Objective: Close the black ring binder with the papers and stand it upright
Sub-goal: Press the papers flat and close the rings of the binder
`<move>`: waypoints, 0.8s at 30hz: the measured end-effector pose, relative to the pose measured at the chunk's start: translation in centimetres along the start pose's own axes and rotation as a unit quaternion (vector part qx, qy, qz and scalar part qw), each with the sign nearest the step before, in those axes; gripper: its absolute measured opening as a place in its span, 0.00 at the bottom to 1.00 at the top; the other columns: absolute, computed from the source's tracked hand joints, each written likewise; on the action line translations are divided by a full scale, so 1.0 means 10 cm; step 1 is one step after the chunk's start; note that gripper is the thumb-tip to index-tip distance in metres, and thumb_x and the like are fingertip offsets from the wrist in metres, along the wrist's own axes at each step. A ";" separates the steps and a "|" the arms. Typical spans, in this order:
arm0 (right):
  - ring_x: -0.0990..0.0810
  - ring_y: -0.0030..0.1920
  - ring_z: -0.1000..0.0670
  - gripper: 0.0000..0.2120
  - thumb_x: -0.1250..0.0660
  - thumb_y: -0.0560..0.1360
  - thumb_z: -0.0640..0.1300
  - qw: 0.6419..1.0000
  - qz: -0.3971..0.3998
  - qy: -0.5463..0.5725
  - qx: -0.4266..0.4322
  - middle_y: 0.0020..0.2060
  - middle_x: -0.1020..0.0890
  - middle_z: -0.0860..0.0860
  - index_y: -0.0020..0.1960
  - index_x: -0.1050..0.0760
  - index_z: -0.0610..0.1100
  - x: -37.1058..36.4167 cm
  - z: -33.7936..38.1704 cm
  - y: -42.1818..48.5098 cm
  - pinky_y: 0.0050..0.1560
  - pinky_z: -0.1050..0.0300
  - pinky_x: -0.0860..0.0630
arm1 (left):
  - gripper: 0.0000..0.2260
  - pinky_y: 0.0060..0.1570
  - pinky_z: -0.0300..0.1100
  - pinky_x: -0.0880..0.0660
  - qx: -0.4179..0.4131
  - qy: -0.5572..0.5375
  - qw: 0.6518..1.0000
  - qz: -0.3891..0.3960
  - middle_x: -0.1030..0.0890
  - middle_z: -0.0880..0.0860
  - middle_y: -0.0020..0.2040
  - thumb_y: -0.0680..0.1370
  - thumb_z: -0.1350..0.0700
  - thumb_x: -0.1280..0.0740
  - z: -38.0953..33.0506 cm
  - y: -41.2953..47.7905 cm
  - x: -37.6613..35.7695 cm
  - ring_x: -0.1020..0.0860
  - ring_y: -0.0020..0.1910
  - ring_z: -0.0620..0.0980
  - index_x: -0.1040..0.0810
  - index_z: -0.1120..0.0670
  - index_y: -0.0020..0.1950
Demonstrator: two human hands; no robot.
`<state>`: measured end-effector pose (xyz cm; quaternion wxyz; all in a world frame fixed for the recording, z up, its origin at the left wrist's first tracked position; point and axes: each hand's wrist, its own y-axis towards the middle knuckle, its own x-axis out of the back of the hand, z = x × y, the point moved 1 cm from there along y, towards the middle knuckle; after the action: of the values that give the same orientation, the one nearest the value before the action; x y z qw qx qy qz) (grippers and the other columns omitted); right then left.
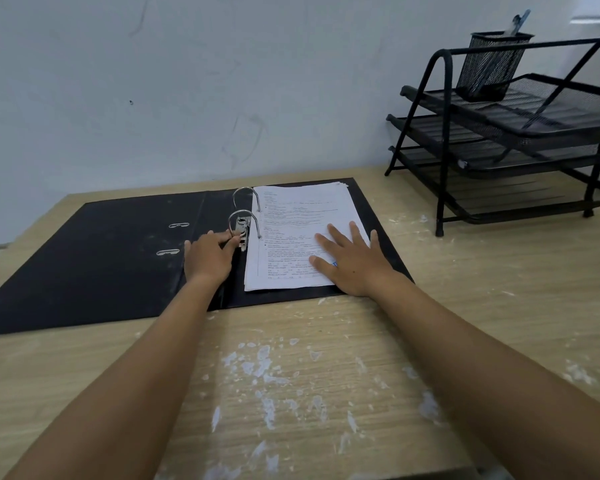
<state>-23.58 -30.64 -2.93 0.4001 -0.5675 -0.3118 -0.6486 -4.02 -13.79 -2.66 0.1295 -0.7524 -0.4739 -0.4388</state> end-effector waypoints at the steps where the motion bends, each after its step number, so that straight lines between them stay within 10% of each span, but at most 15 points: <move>1: 0.64 0.78 0.43 0.32 0.57 0.78 0.67 1.000 0.005 -0.001 0.005 0.79 0.57 0.54 0.79 0.56 0.57 0.00 0.00 0.01 0.73 0.34 0.67 | 0.13 0.74 0.54 0.55 0.002 -0.012 1.000 0.000 0.21 0.54 0.64 0.80 0.51 0.39 0.00 0.00 0.00 0.35 0.73 0.54 0.19 0.49 0.60; 24: 0.64 0.78 0.45 0.41 0.57 0.70 0.76 0.998 0.002 0.019 -0.058 0.79 0.56 0.55 0.78 0.55 0.60 0.12 -0.72 -0.04 0.72 0.35 0.68 | 0.13 0.75 0.54 0.57 -0.010 -0.027 0.999 0.016 0.18 0.53 0.59 0.81 0.48 0.41 -0.58 0.04 -0.44 0.35 0.74 0.51 0.18 0.48 0.56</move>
<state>-27.46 -36.83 -2.84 0.3733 -0.5781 -0.2648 -0.6755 -7.52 -20.13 -2.63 0.1163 -0.7728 -0.4604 -0.4211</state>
